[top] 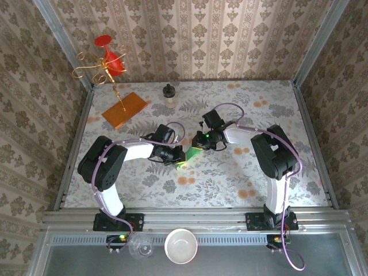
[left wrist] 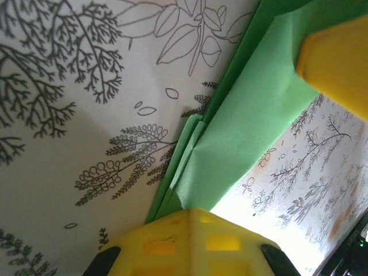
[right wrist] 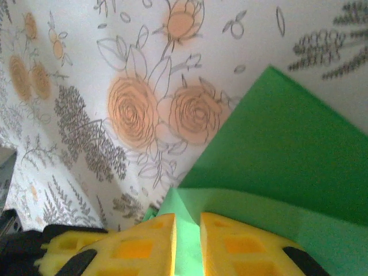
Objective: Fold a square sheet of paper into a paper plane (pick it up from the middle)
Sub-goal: Fold the wing for the fifth time at the center of the table.
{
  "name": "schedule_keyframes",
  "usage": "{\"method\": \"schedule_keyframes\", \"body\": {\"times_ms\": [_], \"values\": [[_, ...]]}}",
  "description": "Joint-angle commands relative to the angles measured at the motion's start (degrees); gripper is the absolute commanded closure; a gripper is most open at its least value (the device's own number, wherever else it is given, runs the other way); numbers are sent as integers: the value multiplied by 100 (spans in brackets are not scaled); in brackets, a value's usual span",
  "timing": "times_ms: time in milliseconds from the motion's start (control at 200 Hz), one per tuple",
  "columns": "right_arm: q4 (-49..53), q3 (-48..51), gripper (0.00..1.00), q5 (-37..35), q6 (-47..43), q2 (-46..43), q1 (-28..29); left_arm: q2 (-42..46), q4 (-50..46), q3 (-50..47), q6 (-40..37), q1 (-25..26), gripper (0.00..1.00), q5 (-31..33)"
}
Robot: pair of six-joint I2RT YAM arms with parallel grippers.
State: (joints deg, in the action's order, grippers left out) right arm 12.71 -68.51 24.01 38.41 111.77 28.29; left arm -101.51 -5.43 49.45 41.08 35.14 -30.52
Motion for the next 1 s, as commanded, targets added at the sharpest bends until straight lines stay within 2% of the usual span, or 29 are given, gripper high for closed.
{"method": "schedule_keyframes", "body": {"times_ms": [0,215,355,555,860,995], "values": [[347,-262,79,-94,-233,228,-43,-31,-430,-261,92,-81,100,355],[671,-380,81,-280,-282,523,-52,219,-469,-106,80,-103,100,255],[836,-401,81,-390,-289,614,-53,404,-154,14,143,-95,100,28],[909,-426,83,-415,-199,689,-53,6,168,415,325,9,99,-145],[781,-389,85,-277,-97,630,-69,-574,157,747,547,37,100,278],[611,-414,85,-61,-70,272,-148,-633,-4,616,651,46,100,497]]}}
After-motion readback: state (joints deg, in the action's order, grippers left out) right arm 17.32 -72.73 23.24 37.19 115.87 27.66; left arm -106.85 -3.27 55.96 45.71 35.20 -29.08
